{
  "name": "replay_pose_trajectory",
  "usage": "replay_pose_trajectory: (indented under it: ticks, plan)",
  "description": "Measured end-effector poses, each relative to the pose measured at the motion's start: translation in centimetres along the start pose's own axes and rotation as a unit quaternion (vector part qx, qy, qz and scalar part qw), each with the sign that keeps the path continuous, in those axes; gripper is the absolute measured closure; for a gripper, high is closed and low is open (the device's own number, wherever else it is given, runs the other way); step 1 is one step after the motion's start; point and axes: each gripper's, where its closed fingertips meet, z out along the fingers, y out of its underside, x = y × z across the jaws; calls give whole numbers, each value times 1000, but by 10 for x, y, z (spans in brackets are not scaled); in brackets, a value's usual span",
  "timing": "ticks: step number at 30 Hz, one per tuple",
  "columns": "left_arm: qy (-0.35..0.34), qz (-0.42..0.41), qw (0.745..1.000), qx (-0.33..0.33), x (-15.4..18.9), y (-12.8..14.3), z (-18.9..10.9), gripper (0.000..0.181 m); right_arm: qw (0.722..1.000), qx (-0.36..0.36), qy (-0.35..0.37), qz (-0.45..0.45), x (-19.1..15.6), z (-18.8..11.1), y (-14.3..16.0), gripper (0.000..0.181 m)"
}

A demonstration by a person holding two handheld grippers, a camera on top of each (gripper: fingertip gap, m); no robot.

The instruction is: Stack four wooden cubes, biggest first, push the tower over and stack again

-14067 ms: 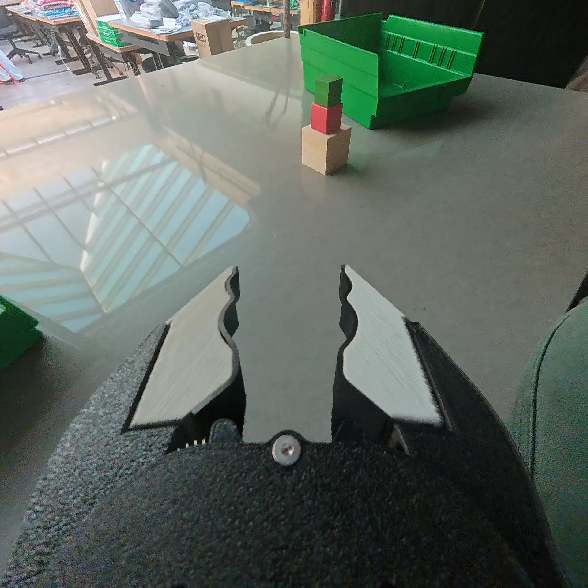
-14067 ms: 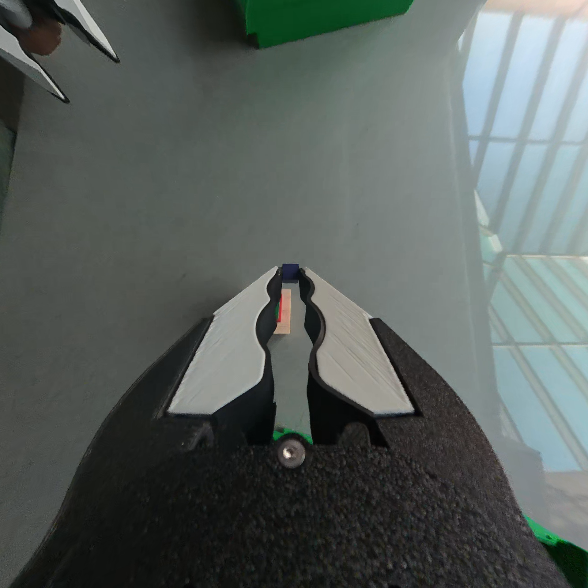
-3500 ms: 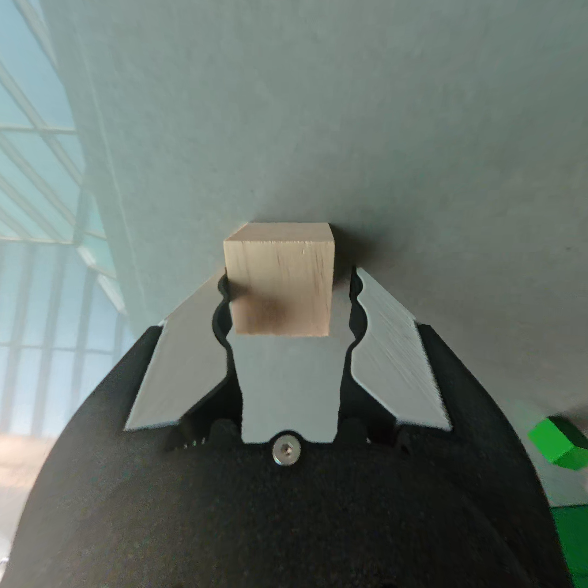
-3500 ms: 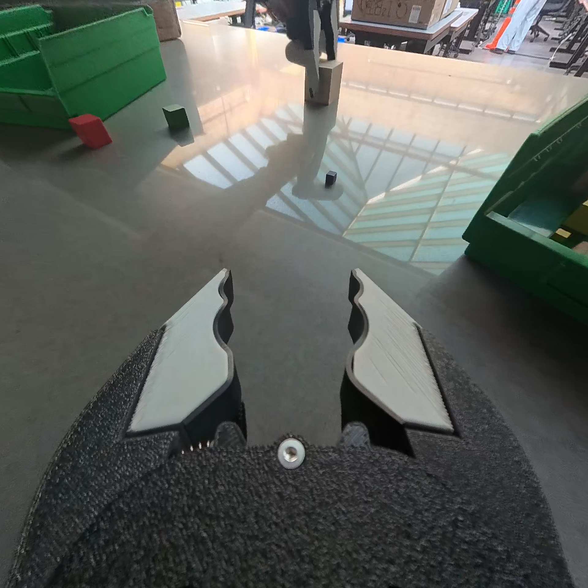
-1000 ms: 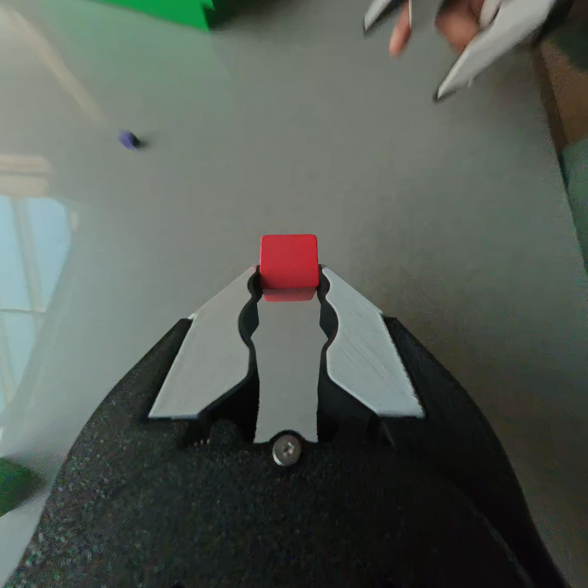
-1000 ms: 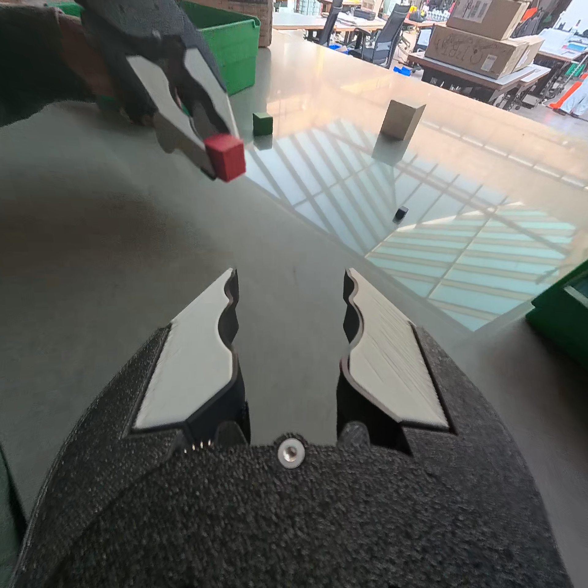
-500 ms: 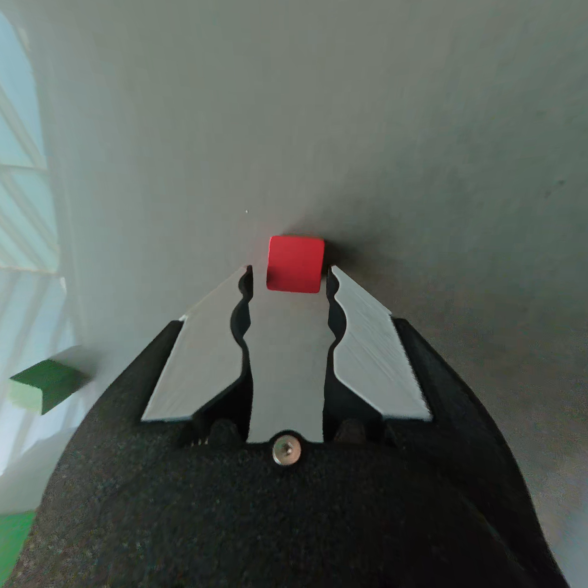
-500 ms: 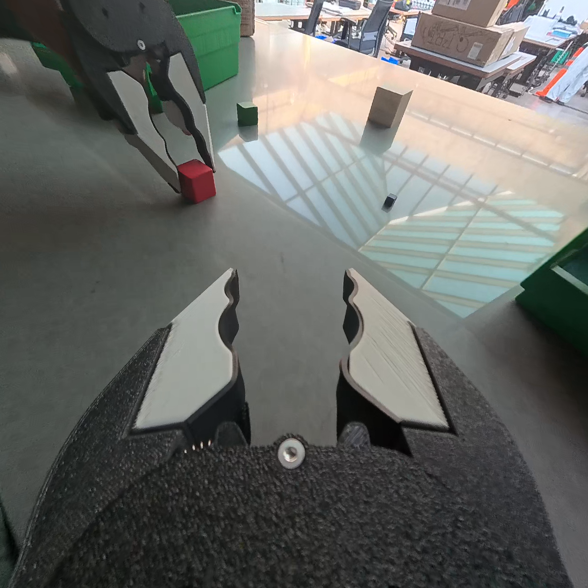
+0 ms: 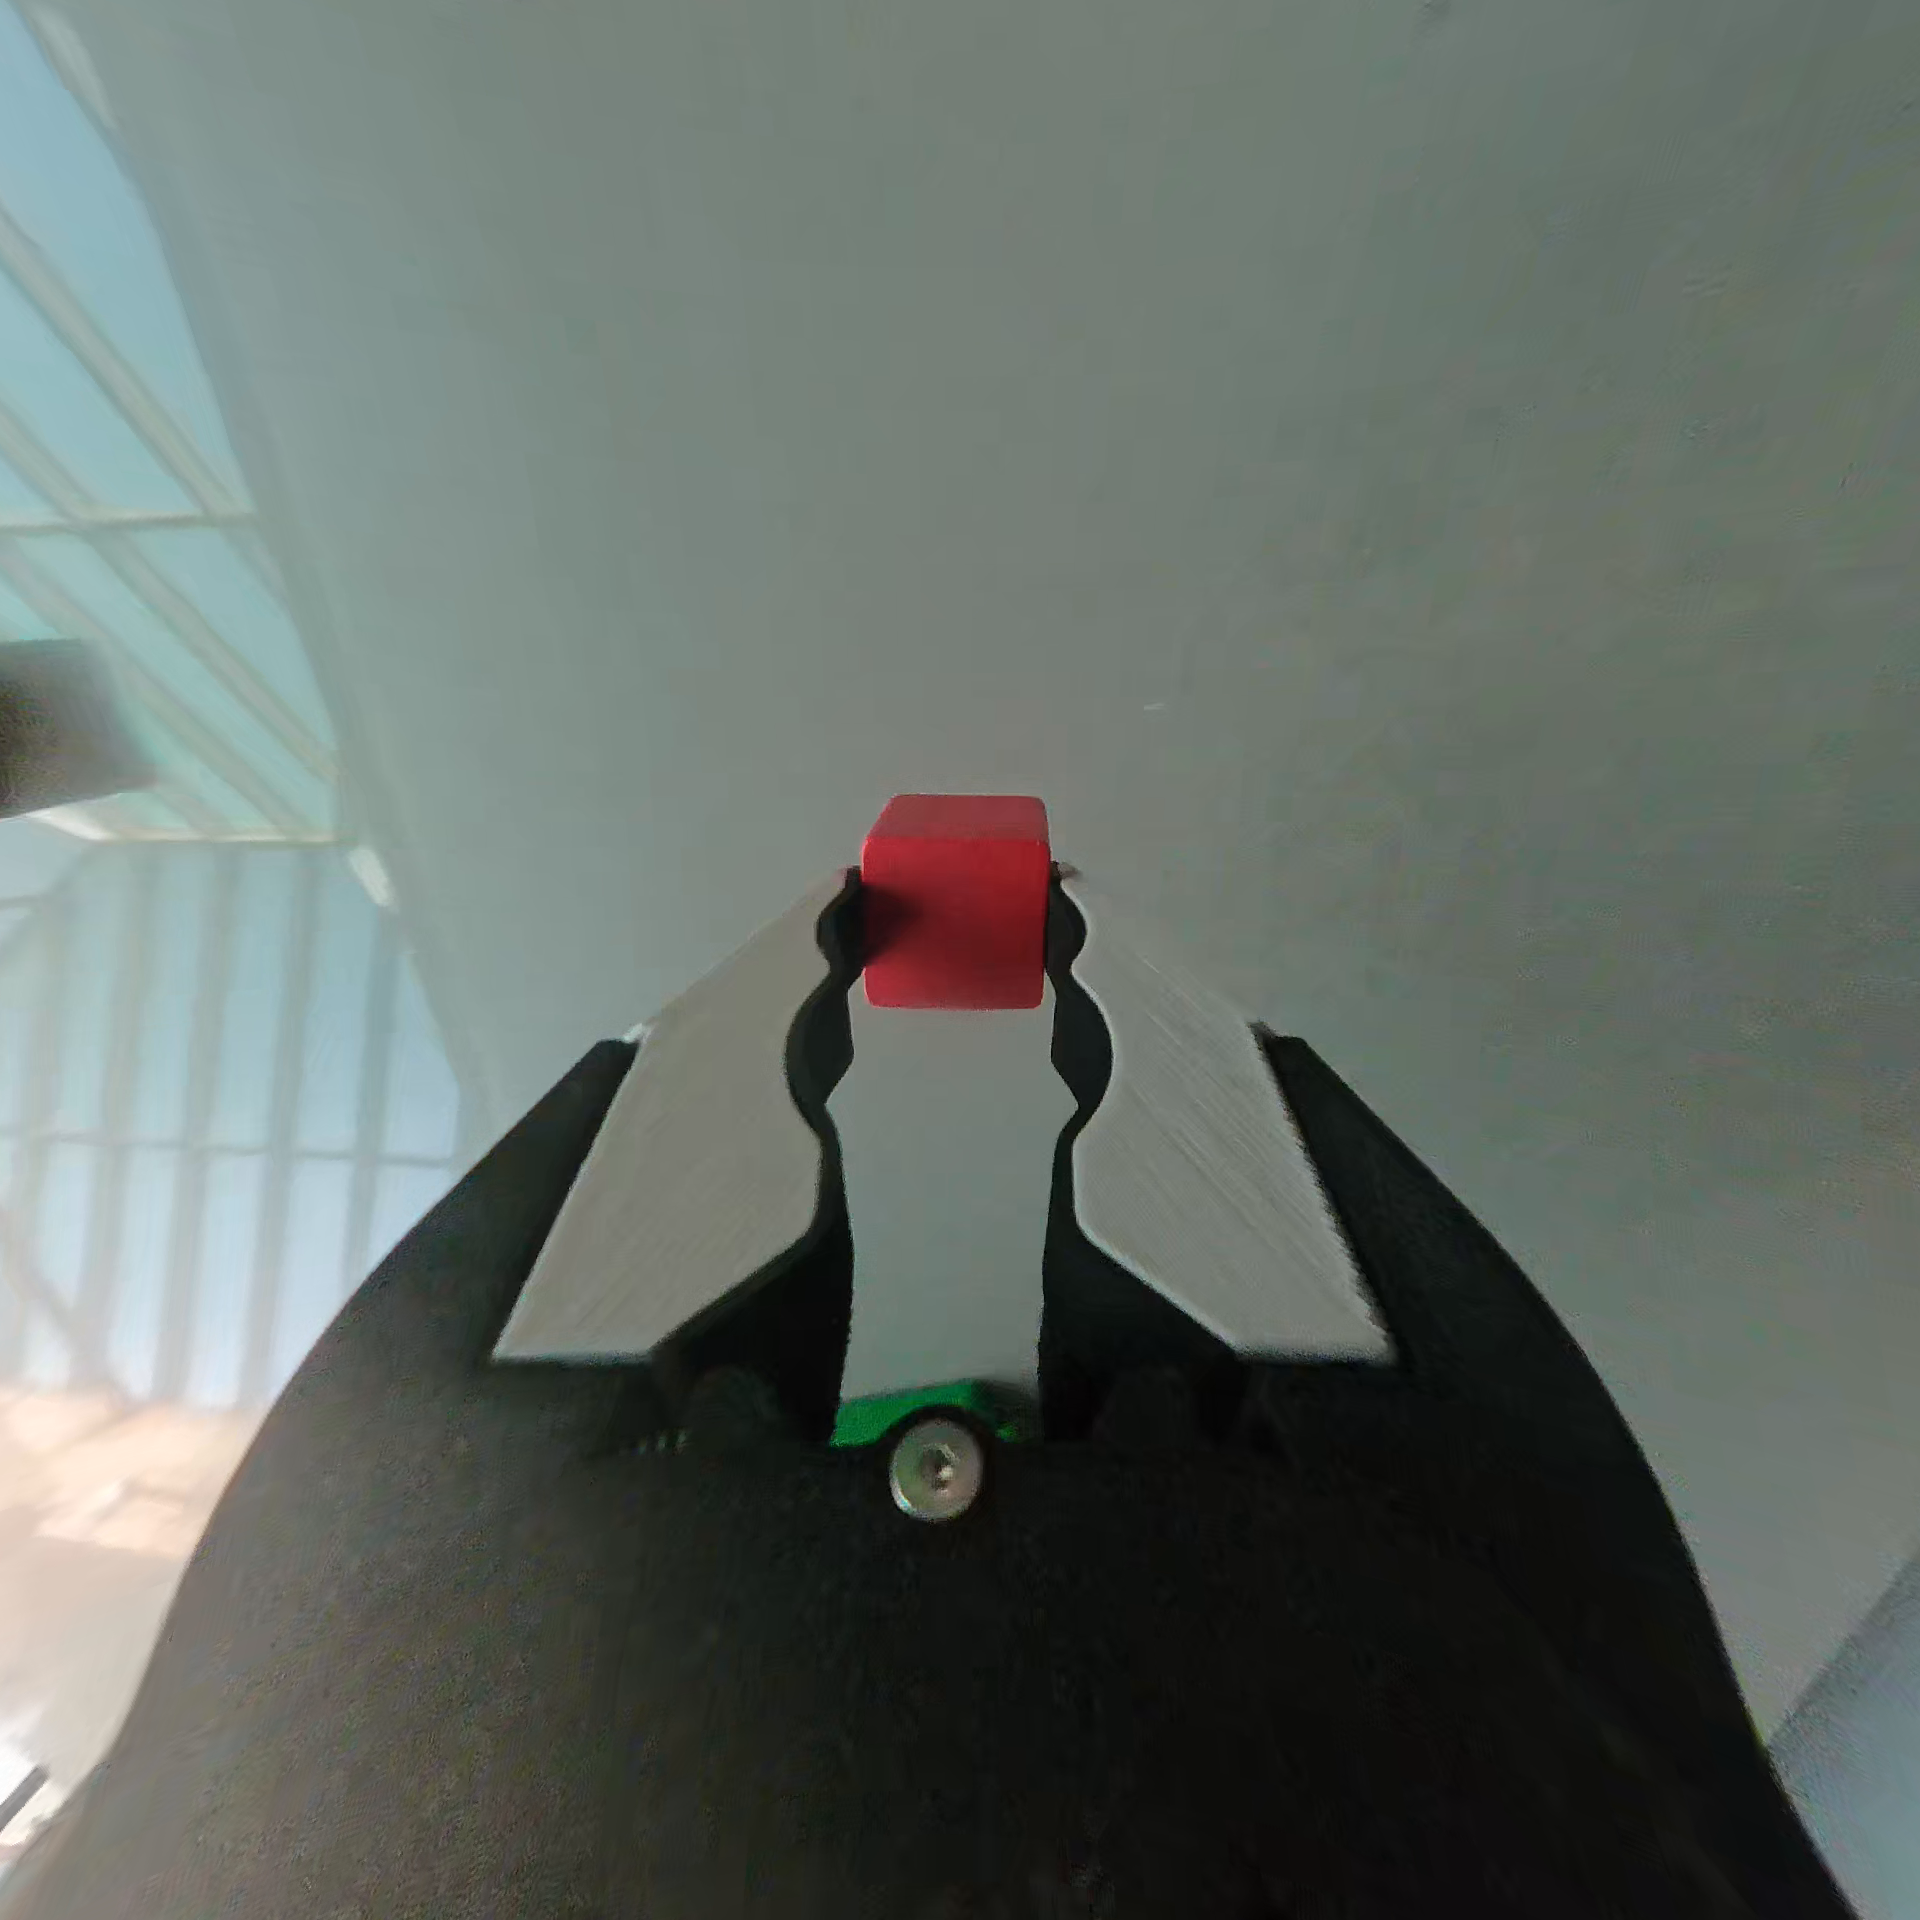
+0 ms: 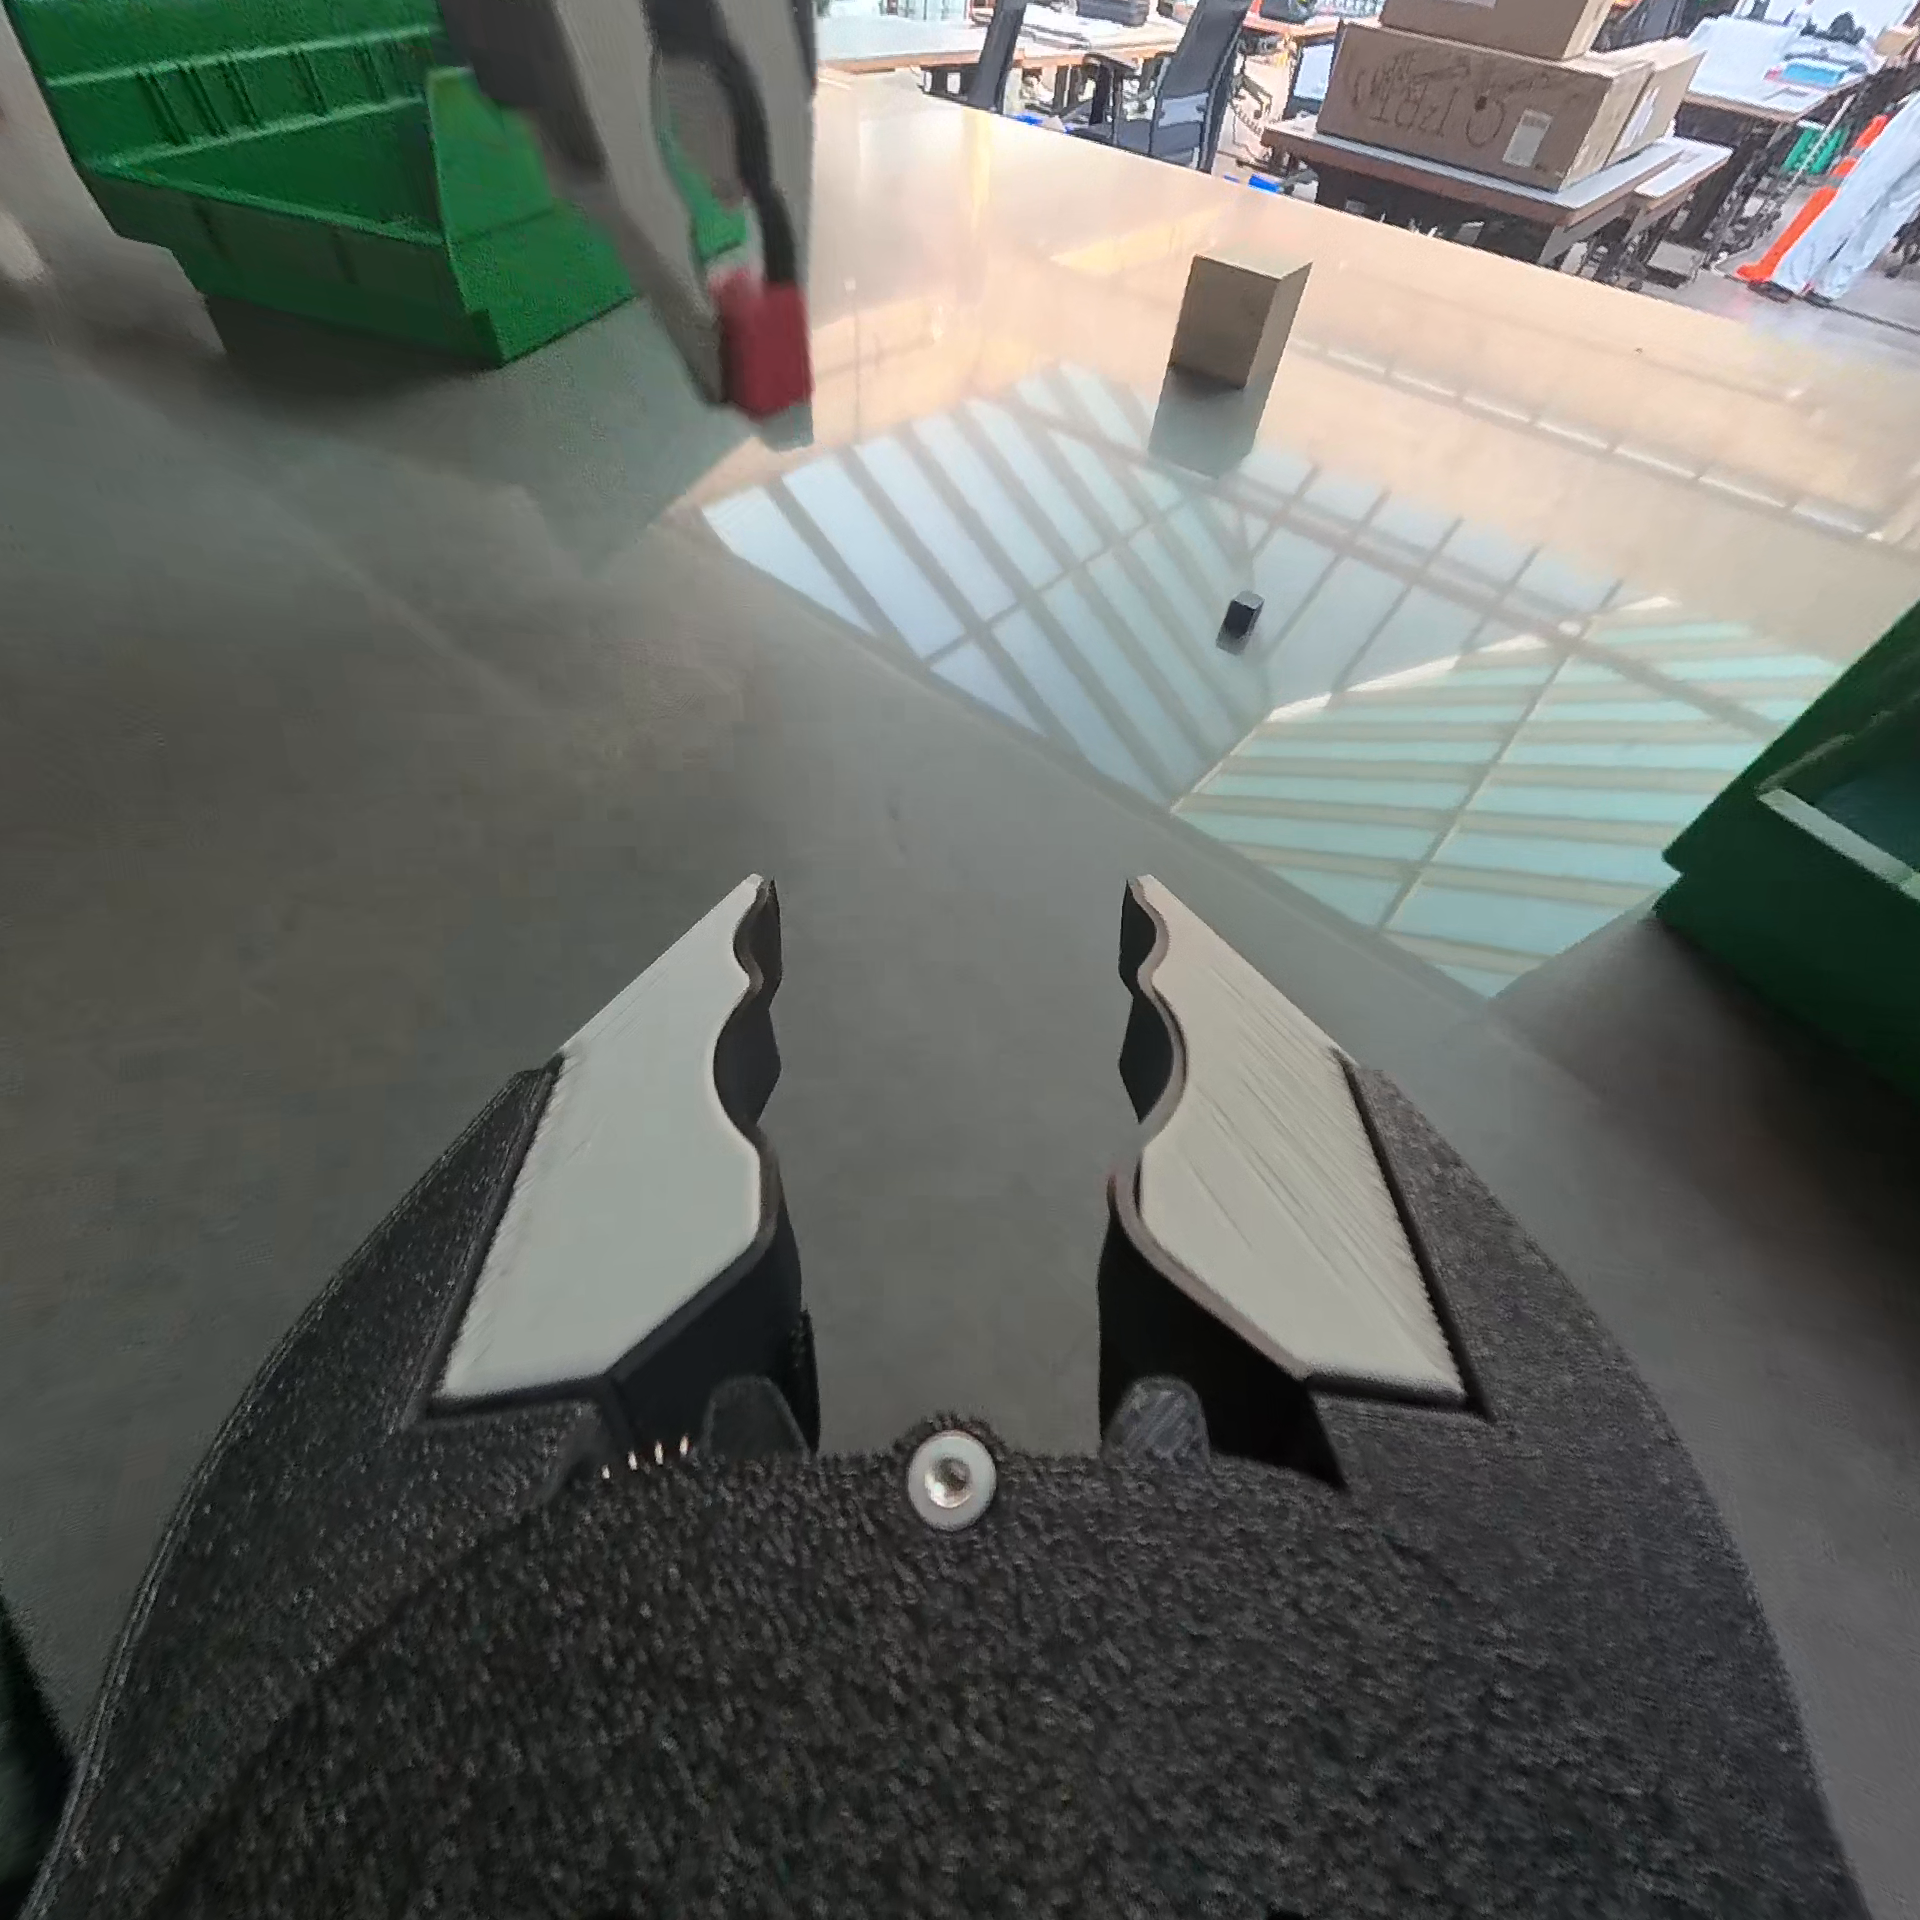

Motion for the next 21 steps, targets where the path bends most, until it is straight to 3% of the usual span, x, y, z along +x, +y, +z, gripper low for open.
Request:
replay_pose_trajectory:
  ticks: [5,9,13,21]
  plan:
    - [-7,4,1000,-11,-91,2,-46,149,1000,4,-10,3,1,6,-3,115]
    - [-23,-16,999,-21,-163,2,-60,149,1000,8,-13,6,4,10,-9,114]
    - [-12,-39,999,-13,-219,-2,-50,149,1000,7,-17,11,7,16,-10,114]
    - [20,-49,997,-50,-289,-1,-6,149,999,-5,-18,28,17,29,-9,113]
